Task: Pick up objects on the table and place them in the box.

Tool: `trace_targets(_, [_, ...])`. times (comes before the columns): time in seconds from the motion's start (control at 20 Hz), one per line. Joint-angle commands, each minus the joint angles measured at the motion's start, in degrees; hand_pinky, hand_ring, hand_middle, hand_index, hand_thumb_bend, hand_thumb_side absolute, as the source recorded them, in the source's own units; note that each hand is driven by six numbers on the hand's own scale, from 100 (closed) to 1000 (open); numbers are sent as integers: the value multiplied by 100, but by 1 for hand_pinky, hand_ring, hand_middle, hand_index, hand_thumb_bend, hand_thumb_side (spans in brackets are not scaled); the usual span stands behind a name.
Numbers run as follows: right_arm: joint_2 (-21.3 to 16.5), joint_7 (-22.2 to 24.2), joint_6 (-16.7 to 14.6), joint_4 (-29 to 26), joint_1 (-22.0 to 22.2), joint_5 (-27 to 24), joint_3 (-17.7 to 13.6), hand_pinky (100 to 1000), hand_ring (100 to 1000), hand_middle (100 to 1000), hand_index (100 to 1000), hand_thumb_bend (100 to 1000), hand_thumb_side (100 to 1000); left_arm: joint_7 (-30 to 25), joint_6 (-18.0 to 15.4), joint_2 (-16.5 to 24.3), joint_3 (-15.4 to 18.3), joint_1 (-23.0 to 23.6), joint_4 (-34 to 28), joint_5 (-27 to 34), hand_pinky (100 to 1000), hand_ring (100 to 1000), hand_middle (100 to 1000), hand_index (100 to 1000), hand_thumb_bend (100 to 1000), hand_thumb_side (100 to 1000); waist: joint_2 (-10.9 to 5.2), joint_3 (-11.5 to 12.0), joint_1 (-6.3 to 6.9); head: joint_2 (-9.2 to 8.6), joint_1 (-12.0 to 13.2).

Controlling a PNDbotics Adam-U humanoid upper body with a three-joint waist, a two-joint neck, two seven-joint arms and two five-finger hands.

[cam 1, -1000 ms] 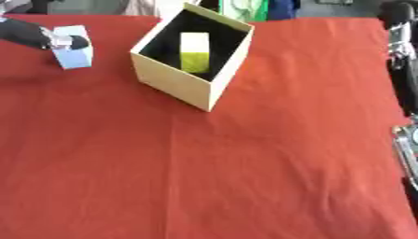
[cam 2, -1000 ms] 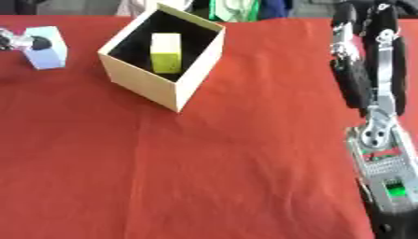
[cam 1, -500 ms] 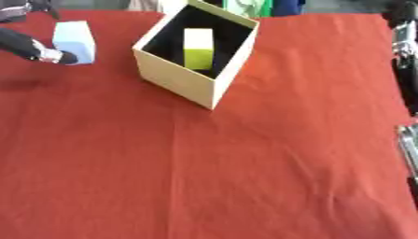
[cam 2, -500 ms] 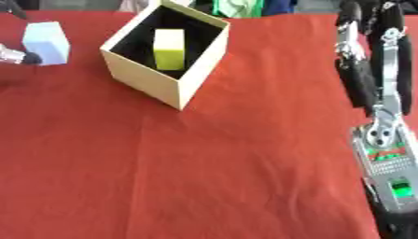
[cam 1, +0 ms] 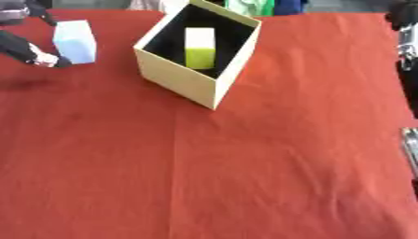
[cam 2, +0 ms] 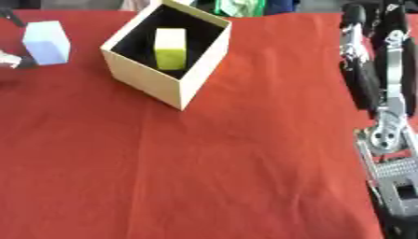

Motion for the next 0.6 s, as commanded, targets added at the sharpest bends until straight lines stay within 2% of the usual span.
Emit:
trace_targets(0.05, [-152, 13, -3, -43, -47, -48, -20, 789, 744, 694, 1000, 100, 849, 92, -60, 224, 72, -178, -171, 82, 798, 939, 869, 898, 466, 559, -138, 6, -6, -31, 5])
trace_targets(0.35, [-154, 22, -2, -37, -33, -60, -21, 789, 742, 693, 1000, 100, 850, 410, -79, 276, 91, -204, -247, -22, 789, 933, 875, 907, 464, 426, -141, 24, -8, -39, -4])
trace_targets(0.6, [-160, 27, -2, -32, -54, -69, -16, 789, 742, 694, 1000, 100, 852, 674, -156, 268, 87, -217, -225, -117, 777, 923, 866, 908, 445, 432, -111, 0, -15, -70, 23])
